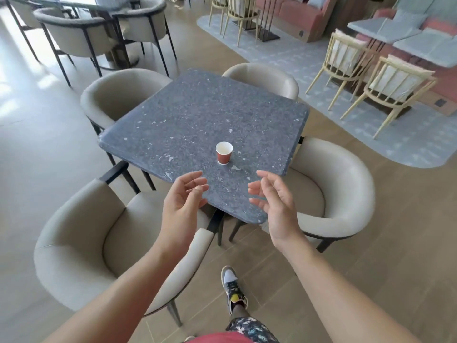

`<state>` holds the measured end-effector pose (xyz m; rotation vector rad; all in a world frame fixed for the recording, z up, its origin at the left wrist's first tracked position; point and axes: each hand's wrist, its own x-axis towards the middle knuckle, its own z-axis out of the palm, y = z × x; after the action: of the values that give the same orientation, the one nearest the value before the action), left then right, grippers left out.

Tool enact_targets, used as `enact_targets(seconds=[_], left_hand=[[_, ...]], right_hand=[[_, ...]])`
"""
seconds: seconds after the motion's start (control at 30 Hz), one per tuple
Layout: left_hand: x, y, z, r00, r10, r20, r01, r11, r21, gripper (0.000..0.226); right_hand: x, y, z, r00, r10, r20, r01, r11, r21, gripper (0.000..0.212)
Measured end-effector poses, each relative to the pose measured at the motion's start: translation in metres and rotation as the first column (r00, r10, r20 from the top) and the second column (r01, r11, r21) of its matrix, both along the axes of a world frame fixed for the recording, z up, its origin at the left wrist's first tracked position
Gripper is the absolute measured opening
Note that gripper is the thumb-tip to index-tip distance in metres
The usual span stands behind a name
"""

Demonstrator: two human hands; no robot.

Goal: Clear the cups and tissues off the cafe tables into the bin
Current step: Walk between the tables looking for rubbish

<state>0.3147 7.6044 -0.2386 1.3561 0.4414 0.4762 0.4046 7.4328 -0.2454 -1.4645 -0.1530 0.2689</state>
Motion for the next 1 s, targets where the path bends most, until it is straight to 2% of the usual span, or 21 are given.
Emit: enact_targets(seconds=[0.27, 0.5, 0.6, 0.7, 0.8, 0.87, 0.93, 1.0], left_hand=[[0.125, 0.028, -0.022, 0.991, 0.112, -0.075, -0.113, 0.994, -0.013, 0.029], [0.193, 0.038, -0.047, 0.969, 0.199, -0.147, -0.207, 0.978, -0.039, 0.029], [0.208, 0.044, -0.053, 0.955, 0.238, -0.174, -0.247, 0.968, -0.032, 0.027], [0.211, 0.051, -0.055, 0.942, 0.272, -0.197, -0.283, 0.959, -0.027, 0.027], [0.206, 0.057, -0.057, 0.926, 0.309, -0.218, -0.32, 0.947, -0.016, 0.028], [0.202, 0.06, -0.059, 0.911, 0.338, -0.237, -0.349, 0.937, -0.004, 0.028], [0.198, 0.064, -0.06, 0.895, 0.37, -0.249, -0.379, 0.925, 0.01, 0.028], [0.192, 0.068, -0.062, 0.879, 0.398, -0.262, -0.409, 0.913, 0.016, 0.028]], right_hand=[[0.135, 0.039, -0.029, 0.992, 0.123, -0.011, -0.124, 0.989, -0.086, 0.04], [0.241, 0.074, -0.084, 0.968, 0.251, 0.005, -0.23, 0.895, -0.382, 0.042], [0.28, 0.107, -0.114, 0.922, 0.38, 0.077, -0.262, 0.756, -0.6, 0.049], [0.309, 0.145, -0.147, 0.823, 0.552, 0.138, -0.248, 0.566, -0.786, 0.062], [0.327, 0.175, -0.173, 0.716, 0.698, 0.015, -0.237, 0.263, -0.935, 0.075], [0.332, 0.186, -0.187, 0.681, 0.727, -0.087, -0.227, 0.097, -0.969, 0.077], [0.333, 0.193, -0.2, 0.671, 0.732, -0.117, -0.208, 0.035, -0.977, 0.072], [0.331, 0.195, -0.21, 0.665, 0.743, -0.077, -0.171, 0.051, -0.984, 0.064]])
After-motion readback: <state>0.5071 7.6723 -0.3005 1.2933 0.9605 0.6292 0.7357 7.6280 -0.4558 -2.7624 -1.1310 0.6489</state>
